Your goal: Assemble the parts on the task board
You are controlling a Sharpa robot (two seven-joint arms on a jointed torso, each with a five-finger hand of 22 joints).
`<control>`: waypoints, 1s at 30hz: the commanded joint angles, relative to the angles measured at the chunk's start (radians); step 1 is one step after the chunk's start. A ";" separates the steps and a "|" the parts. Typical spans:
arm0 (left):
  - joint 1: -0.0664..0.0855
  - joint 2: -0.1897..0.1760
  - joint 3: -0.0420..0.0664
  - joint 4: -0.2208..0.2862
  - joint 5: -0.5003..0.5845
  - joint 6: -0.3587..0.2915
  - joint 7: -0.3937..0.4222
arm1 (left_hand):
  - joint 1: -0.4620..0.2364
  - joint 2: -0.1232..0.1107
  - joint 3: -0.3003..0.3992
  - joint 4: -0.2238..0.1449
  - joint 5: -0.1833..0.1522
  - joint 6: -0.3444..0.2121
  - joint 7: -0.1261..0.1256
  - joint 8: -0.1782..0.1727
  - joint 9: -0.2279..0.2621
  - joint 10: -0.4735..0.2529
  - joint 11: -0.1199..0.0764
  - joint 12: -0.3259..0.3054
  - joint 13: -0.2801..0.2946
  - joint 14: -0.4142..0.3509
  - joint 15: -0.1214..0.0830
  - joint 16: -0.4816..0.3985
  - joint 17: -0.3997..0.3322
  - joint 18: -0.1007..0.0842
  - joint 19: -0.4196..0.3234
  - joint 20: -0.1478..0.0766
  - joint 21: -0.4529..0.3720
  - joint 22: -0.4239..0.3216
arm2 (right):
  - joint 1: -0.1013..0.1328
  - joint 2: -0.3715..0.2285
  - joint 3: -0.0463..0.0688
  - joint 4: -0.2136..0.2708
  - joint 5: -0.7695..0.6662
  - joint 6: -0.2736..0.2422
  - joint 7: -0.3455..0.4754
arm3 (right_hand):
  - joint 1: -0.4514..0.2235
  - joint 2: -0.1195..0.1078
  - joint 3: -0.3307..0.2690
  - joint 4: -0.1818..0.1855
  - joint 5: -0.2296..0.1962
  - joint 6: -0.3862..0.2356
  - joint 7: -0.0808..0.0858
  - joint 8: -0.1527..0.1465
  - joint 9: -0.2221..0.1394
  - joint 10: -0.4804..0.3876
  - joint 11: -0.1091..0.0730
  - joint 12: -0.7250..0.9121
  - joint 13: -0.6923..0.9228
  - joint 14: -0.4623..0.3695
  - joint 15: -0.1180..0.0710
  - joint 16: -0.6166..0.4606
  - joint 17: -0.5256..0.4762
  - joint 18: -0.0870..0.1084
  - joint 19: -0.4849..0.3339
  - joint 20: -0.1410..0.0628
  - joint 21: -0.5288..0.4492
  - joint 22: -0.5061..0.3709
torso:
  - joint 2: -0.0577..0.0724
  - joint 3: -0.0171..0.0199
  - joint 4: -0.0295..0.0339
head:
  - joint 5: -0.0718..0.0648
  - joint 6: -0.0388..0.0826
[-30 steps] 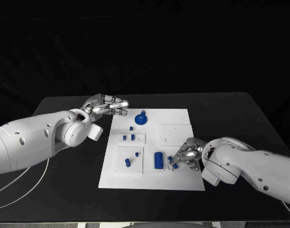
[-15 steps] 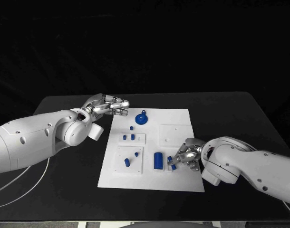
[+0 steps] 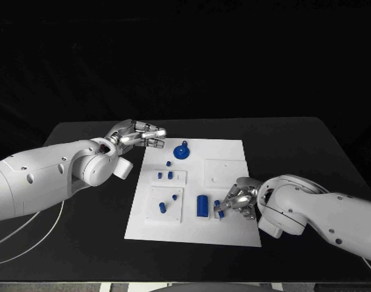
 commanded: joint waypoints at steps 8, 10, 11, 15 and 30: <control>0.000 0.000 0.001 0.002 -0.007 0.015 0.000 | 0.000 -0.008 0.004 0.004 -0.003 -0.006 0.003 -0.001 0.000 -0.009 -0.001 -0.002 0.001 -0.006 -0.001 -0.004 0.001 -0.002 -0.006 0.004 -0.001 -0.003 | -0.005 0.002 -0.006 0.006 -0.003 0.066 -0.022 | -0.006 -0.007 0.000 0.017 -0.005 0.009 0.000 -0.002 -0.001 0.004 -0.003 0.003 -0.001 0.002 -0.006 0.003 0.000 0.004 0.047 -0.009 0.003 0.097 | 0.000 -0.0001 -0.0004 | 0.002 -0.002; 0.000 -0.001 0.001 0.002 -0.008 0.015 -0.001 | 0.000 -0.008 0.004 0.004 -0.003 -0.006 0.003 -0.001 0.000 -0.009 -0.001 -0.002 0.001 -0.006 -0.001 -0.004 0.001 -0.002 -0.006 0.004 -0.001 -0.003 | -0.005 0.001 -0.006 0.008 -0.004 0.068 -0.022 | -0.006 -0.006 0.000 0.018 -0.005 0.010 -0.001 -0.001 0.000 0.005 -0.003 0.004 -0.001 0.002 -0.006 0.003 0.000 0.004 0.047 -0.009 0.003 0.097 | 0.000 0.0000 -0.0003 | 0.002 -0.002; 0.000 -0.001 0.001 0.002 -0.008 0.015 -0.001 | 0.000 -0.008 0.004 0.004 -0.003 -0.006 0.003 -0.001 0.000 -0.009 -0.001 -0.002 0.001 -0.006 -0.001 -0.004 0.001 -0.002 -0.006 0.004 -0.001 -0.003 | -0.004 0.001 -0.006 0.009 -0.004 0.068 -0.022 | -0.006 -0.006 0.000 0.018 -0.005 0.010 -0.001 -0.001 0.000 0.005 -0.003 0.004 -0.001 0.002 -0.006 0.003 0.000 0.004 0.047 -0.009 0.003 0.097 | 0.000 0.0000 -0.0001 | 0.002 -0.003; 0.000 -0.001 0.001 0.001 -0.008 0.015 -0.006 | -0.003 -0.007 0.004 0.009 -0.004 -0.006 0.003 -0.001 0.000 -0.010 0.000 -0.002 0.001 -0.006 -0.001 -0.004 0.001 -0.002 -0.006 0.004 0.000 -0.003 | -0.003 -0.001 -0.006 0.014 -0.005 0.074 -0.023 | -0.005 -0.007 0.000 0.018 -0.010 0.010 -0.001 -0.001 -0.001 0.005 -0.003 0.004 -0.001 0.002 -0.007 0.002 -0.001 0.004 0.047 -0.009 0.002 0.097 | 0.000 -0.0001 0.0000 | 0.002 -0.003; 0.000 -0.002 0.000 -0.001 -0.009 0.017 -0.015 | -0.003 -0.009 0.005 0.016 -0.004 -0.006 0.003 -0.001 0.000 -0.011 0.000 -0.002 0.001 -0.009 0.000 -0.004 0.001 -0.001 -0.006 0.005 0.001 -0.005 | 0.006 0.000 -0.006 0.015 -0.006 0.076 -0.024 | -0.014 -0.018 -0.012 0.060 -0.063 0.008 0.001 -0.002 -0.001 0.004 -0.002 0.001 -0.004 0.001 -0.006 -0.001 -0.002 0.006 0.047 -0.009 -0.001 0.096 | 0.000 0.0001 0.0000 | 0.003 -0.004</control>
